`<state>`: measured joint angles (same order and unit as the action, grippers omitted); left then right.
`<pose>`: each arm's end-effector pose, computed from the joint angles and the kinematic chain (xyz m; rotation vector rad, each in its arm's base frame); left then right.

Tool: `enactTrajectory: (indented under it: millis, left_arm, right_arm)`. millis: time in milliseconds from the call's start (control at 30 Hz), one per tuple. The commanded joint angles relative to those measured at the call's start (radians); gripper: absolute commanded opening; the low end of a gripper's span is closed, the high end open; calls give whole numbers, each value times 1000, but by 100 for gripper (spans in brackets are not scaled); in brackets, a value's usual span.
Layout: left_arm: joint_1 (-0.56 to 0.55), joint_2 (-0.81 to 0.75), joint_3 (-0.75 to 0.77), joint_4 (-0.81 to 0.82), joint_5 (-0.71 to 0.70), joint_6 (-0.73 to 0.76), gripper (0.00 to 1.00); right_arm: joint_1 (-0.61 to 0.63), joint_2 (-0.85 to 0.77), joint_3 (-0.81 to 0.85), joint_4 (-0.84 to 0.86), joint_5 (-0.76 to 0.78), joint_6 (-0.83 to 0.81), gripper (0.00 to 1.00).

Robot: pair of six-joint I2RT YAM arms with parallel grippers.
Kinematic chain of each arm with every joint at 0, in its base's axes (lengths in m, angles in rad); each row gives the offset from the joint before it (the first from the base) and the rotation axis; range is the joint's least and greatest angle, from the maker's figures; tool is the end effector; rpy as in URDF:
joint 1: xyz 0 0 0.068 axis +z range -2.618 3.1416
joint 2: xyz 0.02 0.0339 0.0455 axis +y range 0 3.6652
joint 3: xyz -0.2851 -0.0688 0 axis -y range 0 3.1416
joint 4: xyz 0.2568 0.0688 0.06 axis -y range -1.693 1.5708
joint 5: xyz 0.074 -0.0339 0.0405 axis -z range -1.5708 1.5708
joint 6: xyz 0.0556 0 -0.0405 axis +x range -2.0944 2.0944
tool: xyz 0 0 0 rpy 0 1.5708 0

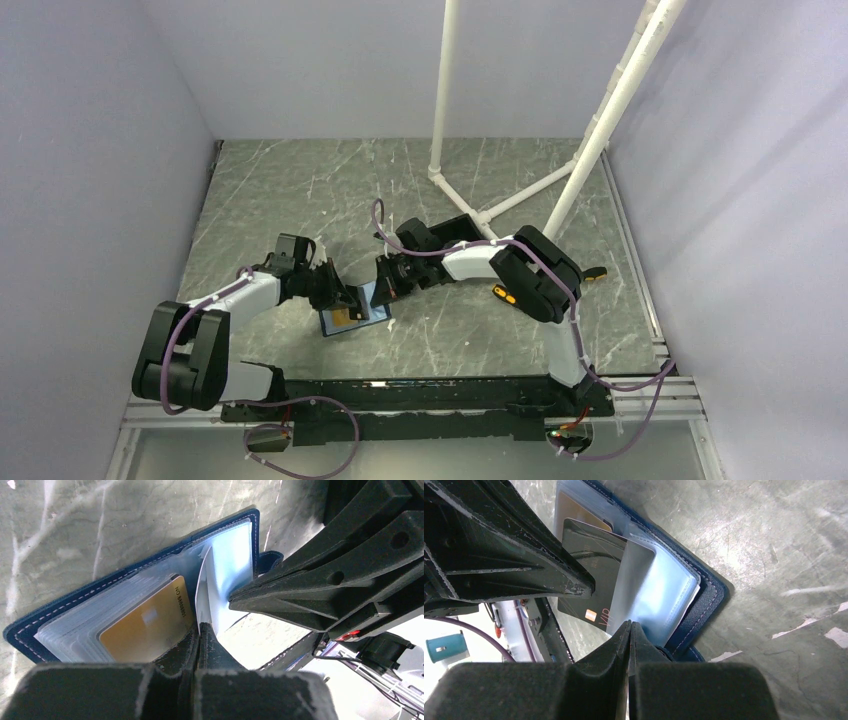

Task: Put the credit cards into the card holder
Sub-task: Insert the credit card into the card holder.

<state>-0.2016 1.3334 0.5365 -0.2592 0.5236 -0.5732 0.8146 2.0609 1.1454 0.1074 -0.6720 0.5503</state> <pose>0.2251 -0.0744 0.1426 -0.3127 2.6980 -0.9416 0.2764 0.3434 0.1130 -0.7093 2.5502 1.3734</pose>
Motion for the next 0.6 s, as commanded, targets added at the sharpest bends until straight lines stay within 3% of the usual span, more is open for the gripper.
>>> enactTrajectory:
  millis: [0,133,367,500,567]
  left_arm:
    - [-5,23,-17,19,-42,-3,0]
    - [-5,47,25,-73,-80,-6,4]
    - [-8,39,47,-138,-116,-67,43]
    - [-16,1,65,-194,-155,-81,56]
    - [-24,-17,71,-220,-180,-91,57]
  right_arm:
    - [-4,32,-8,-40,99,-40,4]
    - [-11,-19,5,-97,139,-58,7]
    - [-11,-63,39,-234,207,-121,12]
    - [-10,-68,32,-230,204,-118,12]
    - [-11,-74,28,-230,206,-115,12]
